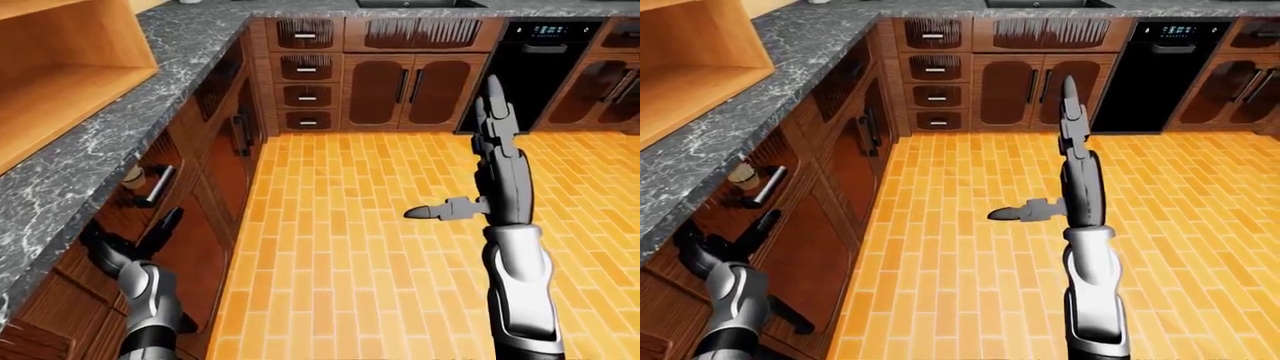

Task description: Close the right drawer.

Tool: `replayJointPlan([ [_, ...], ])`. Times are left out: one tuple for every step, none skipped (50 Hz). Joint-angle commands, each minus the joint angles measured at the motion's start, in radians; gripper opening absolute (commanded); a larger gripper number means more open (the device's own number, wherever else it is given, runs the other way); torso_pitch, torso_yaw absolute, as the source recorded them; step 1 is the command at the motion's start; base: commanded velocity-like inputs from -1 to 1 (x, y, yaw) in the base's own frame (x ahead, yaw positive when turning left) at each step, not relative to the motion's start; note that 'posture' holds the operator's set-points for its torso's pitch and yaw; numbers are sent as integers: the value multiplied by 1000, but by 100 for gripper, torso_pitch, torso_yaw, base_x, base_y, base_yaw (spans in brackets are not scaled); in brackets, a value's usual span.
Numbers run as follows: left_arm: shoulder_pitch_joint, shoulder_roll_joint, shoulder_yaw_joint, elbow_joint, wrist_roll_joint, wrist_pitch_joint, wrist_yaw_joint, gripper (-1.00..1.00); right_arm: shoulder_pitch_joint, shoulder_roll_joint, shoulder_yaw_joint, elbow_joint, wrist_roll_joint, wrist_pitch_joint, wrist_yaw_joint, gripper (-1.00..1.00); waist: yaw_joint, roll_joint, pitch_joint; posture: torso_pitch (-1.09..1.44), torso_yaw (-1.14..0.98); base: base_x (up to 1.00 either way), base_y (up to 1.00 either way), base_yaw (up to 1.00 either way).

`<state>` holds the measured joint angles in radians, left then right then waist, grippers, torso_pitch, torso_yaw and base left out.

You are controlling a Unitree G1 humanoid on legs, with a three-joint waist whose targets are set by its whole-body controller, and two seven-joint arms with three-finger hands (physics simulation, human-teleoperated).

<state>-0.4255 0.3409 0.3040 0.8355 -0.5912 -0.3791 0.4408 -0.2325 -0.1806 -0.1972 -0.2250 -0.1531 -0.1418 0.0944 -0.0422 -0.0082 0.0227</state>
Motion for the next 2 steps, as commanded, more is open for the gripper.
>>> replayJointPlan([
  [-6,37,54,-28,-23,-52,61,100,-23,-8,-5,-34,3,-26,-6,100,15,3,-21,0,0,0,0,0],
  [-5,37,54,-31,-23,-50,63,100,-23,-8,-5,-32,3,-28,-6,100,15,3,-21,0,0,0,0,0],
])
